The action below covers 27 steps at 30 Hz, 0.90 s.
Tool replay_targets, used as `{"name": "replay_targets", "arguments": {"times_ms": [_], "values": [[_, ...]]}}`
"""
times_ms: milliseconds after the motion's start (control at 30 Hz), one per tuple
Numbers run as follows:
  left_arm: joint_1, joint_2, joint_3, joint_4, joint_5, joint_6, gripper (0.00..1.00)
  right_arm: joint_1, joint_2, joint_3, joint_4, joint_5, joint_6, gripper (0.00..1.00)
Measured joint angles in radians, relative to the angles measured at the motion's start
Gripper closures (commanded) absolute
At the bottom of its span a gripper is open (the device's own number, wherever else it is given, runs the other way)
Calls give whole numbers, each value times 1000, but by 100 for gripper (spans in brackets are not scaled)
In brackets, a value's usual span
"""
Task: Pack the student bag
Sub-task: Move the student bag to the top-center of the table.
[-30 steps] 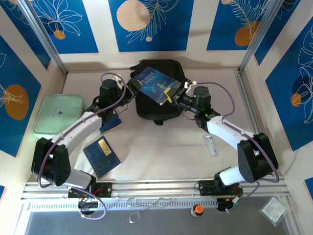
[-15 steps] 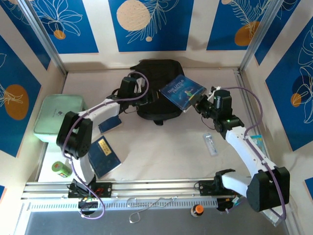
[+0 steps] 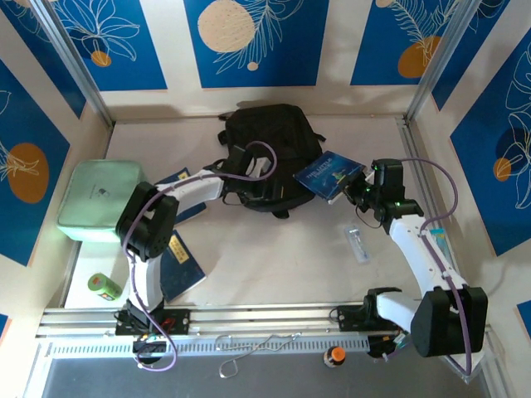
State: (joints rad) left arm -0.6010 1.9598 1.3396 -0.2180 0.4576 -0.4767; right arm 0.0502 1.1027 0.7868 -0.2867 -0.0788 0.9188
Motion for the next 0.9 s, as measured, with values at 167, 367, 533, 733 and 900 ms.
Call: {"name": "replay_targets", "arguments": {"times_ms": [167,367,533,733,900], "values": [[-62,-32,-74,-11,23,4,31,-26,0,3,-15,-3,-18,93],[-101,-81,-68,-68,11,53,31,-51,-6,4,-23,-7,-26,93],[-111,-87,8,-117,-29,124,31,-64,-25,14,-41,-8,-30,93],[-156,-70,115,-166,-86,233,40,-90,-46,14,-55,-8,-34,93],[-206,-13,182,-211,-126,325,56,-116,-48,14,-69,-16,-40,93]]}}
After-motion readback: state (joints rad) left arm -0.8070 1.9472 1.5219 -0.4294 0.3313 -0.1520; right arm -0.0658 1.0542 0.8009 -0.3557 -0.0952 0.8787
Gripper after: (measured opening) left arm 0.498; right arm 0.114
